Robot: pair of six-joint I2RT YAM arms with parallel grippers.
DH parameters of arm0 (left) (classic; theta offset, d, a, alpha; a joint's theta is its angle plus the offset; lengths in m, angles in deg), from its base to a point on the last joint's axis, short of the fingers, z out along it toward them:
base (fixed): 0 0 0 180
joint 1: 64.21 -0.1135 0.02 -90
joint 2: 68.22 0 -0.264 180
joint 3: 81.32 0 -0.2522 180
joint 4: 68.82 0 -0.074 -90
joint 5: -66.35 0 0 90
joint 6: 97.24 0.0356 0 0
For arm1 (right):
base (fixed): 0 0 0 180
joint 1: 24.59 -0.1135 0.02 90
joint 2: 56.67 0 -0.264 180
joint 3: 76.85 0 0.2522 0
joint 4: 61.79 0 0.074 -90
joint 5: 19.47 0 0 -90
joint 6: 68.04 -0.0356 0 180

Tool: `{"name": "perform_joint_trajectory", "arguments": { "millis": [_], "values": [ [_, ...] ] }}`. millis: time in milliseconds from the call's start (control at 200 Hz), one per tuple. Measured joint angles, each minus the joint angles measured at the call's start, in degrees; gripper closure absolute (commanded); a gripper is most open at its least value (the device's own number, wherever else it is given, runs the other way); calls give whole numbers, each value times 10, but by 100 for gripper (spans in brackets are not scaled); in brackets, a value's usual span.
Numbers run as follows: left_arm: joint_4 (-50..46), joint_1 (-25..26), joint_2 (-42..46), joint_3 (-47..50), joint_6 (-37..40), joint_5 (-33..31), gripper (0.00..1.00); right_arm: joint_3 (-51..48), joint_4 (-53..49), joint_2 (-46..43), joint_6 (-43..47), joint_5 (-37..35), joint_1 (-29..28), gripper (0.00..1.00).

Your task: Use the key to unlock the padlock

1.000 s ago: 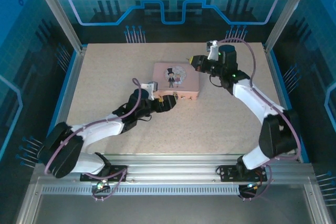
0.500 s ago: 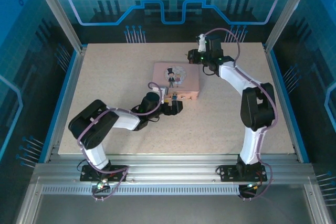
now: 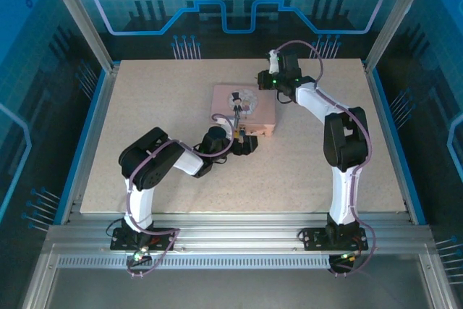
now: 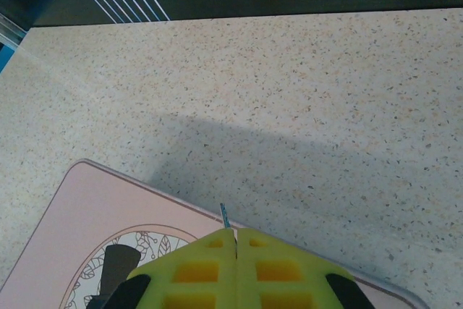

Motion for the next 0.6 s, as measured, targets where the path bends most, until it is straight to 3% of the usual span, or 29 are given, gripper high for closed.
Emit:
{"name": "perform_joint_trajectory", "arguments": {
  "millis": [135, 295, 600],
  "values": [
    [15, 0, -12, -7, 2, 8, 6, 0, 0, 8, 6, 0, -1, 100],
    [50, -2, -31, -10, -1, 39, 19, -1, 0, 18, 10, 0, -3, 100],
    [101, -17, -43, -10, -20, 81, 28, -15, 4, 20, 16, -4, -13, 100]
  ]
}}
